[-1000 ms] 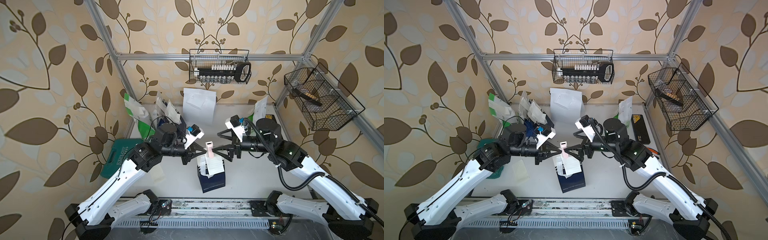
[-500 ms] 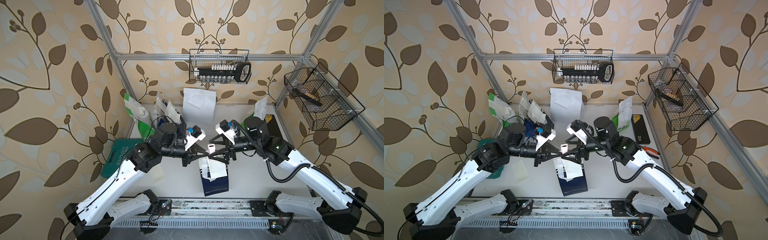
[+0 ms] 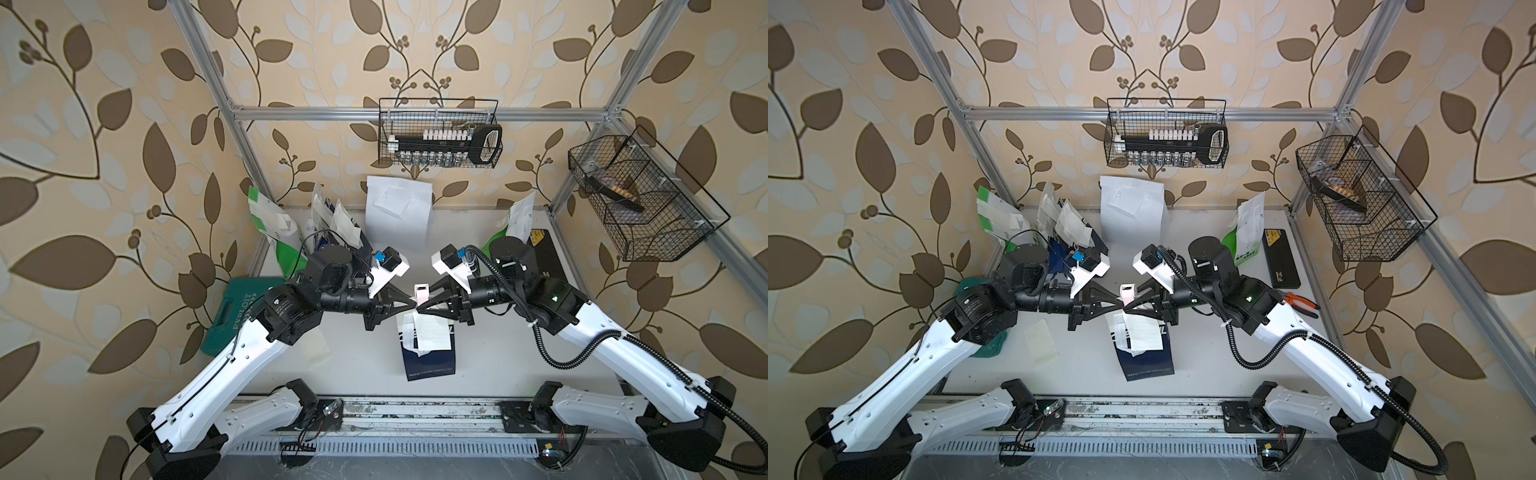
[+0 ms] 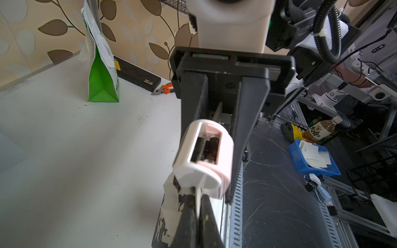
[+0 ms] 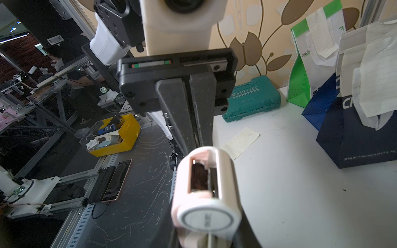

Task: Staple the receipts to the bags
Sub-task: Staple the receipt to the takeout bag, then pick up the stapler from the takeout bag.

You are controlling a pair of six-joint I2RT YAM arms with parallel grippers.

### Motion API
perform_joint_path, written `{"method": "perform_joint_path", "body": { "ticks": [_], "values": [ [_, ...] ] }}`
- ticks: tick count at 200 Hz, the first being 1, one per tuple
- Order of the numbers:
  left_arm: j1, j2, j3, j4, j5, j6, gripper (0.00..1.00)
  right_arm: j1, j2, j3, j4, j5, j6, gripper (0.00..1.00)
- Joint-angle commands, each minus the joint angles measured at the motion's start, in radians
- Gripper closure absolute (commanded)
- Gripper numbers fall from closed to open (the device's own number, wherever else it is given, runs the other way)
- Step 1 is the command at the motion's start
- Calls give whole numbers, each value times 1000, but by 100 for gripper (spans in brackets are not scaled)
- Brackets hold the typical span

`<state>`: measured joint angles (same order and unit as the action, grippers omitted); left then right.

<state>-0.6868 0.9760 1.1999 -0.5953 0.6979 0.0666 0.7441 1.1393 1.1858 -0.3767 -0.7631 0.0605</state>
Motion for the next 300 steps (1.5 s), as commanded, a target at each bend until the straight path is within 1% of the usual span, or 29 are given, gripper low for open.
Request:
{"method": "perform_joint_path", "body": {
  "ticks": [1, 5, 9, 14, 23, 33, 42, 52, 59, 80, 82, 97, 107, 129, 134, 145, 157, 186, 207, 226, 240, 260, 274, 286, 300],
  "values": [
    [-13, -32, 56, 77, 18, -28, 100, -8, 13, 14, -4, 131, 41, 47],
    [-13, -33, 54, 77, 4, -29, 100, -9, 7, 12, 3, 155, 51, 36],
    [-13, -34, 51, 78, -7, -30, 100, -9, -2, 12, 7, 182, 60, 27],
    [-14, -34, 48, 79, -26, -33, 100, -7, -12, 15, 11, 216, 71, 23],
    [-17, -33, 42, 84, -82, -50, 100, -5, -38, 13, 28, 293, 96, 19],
    [-20, -27, 37, 83, -110, -51, 100, -5, -71, 5, 59, 389, 136, 19],
    [-31, -21, 32, 88, -172, -66, 100, -3, -98, -1, 82, 468, 170, 19],
    [-45, -13, 29, 92, -216, -69, 100, 7, -124, -9, 102, 540, 194, 21],
    [-58, -7, 26, 98, -270, -84, 100, 39, -138, -14, 113, 638, 207, 25],
    [-87, 5, 23, 116, -370, -101, 100, 134, -148, -14, 132, 819, 192, 34],
    [-88, 6, 23, 118, -377, -103, 100, 139, -147, -14, 133, 822, 189, 34],
    [-93, 9, 22, 132, -385, -109, 100, 178, -113, 10, 111, 867, 175, 38],
    [-95, 9, 21, 141, -395, -111, 100, 208, -88, 22, 102, 900, 156, 39],
    [-98, 13, 25, 141, -413, -113, 100, 300, -42, 46, 87, 1046, 120, 38],
    [-99, 15, 27, 142, -413, -114, 100, 315, -26, 61, 69, 1086, 116, 39],
    [-100, 17, 28, 142, -410, -116, 100, 333, 0, 74, 56, 1121, 101, 42],
    [-104, 21, 30, 136, -415, -116, 100, 346, 12, 78, 58, 1168, 102, 50],
    [-105, 29, 35, 118, -417, -117, 100, 349, 21, 76, 76, 1253, 110, 83],
    [-106, 32, 33, 115, -411, -122, 100, 349, 42, 88, 76, 1332, 109, 100],
    [-106, 38, 39, 107, -409, -128, 100, 346, 82, 115, 56, 1474, 108, 100],
    [-107, 39, 38, 104, -418, -131, 100, 318, 109, 134, 31, 1554, 115, 100],
    [-106, 47, 36, 102, -453, -133, 100, 215, 122, 165, -53, 1564, 176, 100],
    [-107, 67, 30, 125, -505, -135, 100, 150, 86, 149, -76, 1574, 185, 100],
    [-106, 100, 34, 163, -549, -133, 100, 120, 38, 119, -83, 1590, 183, 100],
    [-106, 156, 42, 244, -608, -139, 100, 114, -27, 71, -82, 1631, 181, 100]
  ]
}}
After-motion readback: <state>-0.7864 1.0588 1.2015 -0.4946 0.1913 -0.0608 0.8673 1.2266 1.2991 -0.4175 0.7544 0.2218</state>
